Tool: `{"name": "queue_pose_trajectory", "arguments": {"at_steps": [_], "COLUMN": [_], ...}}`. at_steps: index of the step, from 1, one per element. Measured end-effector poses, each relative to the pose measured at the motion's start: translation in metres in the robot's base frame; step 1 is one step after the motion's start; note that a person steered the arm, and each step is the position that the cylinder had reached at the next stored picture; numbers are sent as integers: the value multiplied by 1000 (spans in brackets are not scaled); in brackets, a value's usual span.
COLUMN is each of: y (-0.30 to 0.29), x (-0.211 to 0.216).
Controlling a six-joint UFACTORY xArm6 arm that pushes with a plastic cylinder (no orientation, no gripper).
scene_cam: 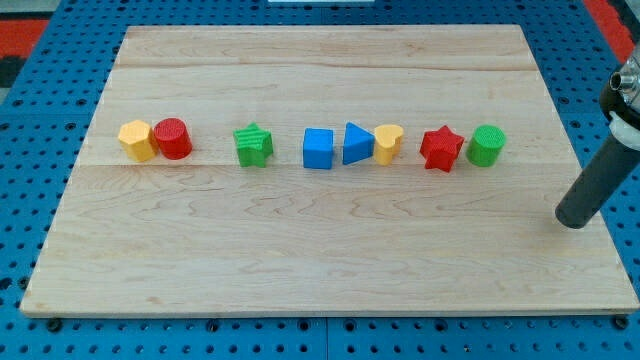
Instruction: Place the green circle diagonal to the green star
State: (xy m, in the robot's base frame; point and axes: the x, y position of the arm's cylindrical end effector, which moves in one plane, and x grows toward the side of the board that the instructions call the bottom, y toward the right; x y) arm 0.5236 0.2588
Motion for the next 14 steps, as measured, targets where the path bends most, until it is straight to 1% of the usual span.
{"name": "queue_pose_trajectory", "arguments": {"at_steps": [1,6,9,11,12,13,14], "y": [3,75,77,75,25,-39,-66], "x": [0,8,12,-51,-88,-99,-85]}}
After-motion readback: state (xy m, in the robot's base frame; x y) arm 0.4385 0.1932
